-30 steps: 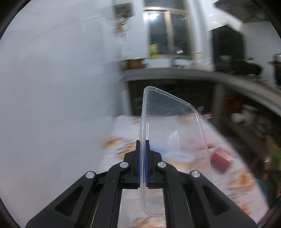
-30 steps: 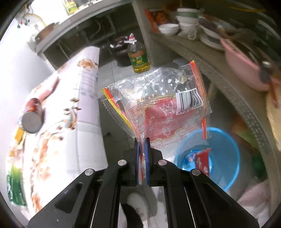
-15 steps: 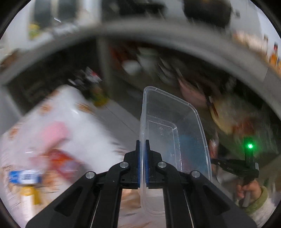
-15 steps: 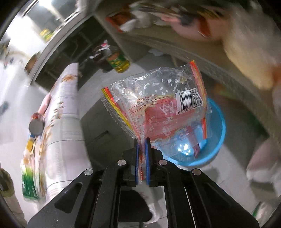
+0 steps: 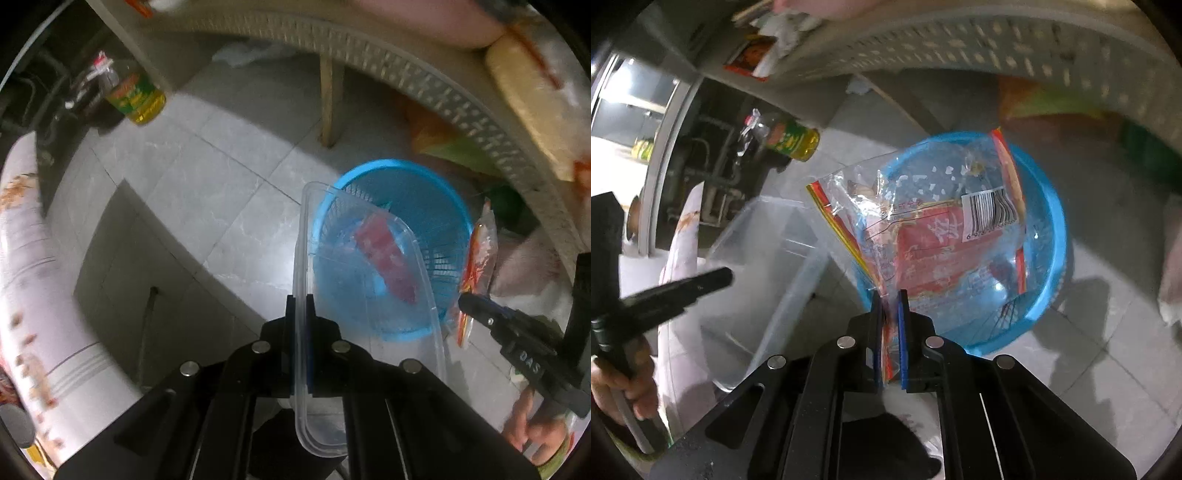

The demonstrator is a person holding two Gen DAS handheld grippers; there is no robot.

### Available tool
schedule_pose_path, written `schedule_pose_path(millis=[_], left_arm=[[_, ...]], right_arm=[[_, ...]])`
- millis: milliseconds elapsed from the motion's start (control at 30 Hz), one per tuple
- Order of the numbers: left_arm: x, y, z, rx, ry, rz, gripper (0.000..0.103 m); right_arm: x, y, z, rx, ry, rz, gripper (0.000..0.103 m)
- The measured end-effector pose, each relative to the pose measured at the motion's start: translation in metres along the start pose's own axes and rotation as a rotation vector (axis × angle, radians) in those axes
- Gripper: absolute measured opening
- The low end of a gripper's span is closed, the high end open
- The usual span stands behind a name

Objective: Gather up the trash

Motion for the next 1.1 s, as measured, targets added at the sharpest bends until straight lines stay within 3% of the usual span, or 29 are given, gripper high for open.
schedule_pose_path(millis=[100,167,200,233,300,600,867,1100], left_arm=[[0.008,0.016,-0.026,-0.026,0.011,0.024,0.007],[0.008,0.024,-0.031,-0.049,-0.032,0.063,0.027],[0.006,0.026,-0.032,-0.062,-0.024,0.087,0.047],[0.003,0.026,-0.030,-0.052,-0.021,0.113,0.050],[0.000,0.027,-0.022,-0.018,-0.049,0.115,0.053],[-0.018,0.001,0.052,0.126,-0.098,0.064,0.068],[-0.053,-0.072,0.140,0.283,-0.176,0.009,0.075],[-0.132,-0.186,0.222,0.551,-0.182,0.089,0.086]], right_arm=[[0.006,0.010,-0.013,-0.015,-0.005,-0.011,0.019],[0.011,0.020,-0.024,-0.011,-0.007,-0.010,0.033],[0.014,0.025,-0.029,-0.007,-0.013,-0.018,0.040],[0.018,0.028,-0.032,-0.005,-0.016,-0.024,0.050],[0.028,0.031,-0.037,0.003,-0.052,-0.051,0.052],[0.030,0.014,-0.016,0.040,-0.054,-0.048,0.055],[0.006,-0.010,0.015,0.099,-0.070,0.022,0.063],[-0.041,-0.040,0.056,0.153,-0.081,0.145,0.072]])
Point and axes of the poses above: each gripper's, at about its wrist camera, not at the fingertips, and z roughly against the way its jaws point, x to its right, y to its top, the point moved 3 cm from there along -z, roughly the way its jaws point, and after that the axes turned 5 degrees about -x, right-handed, at the moved point
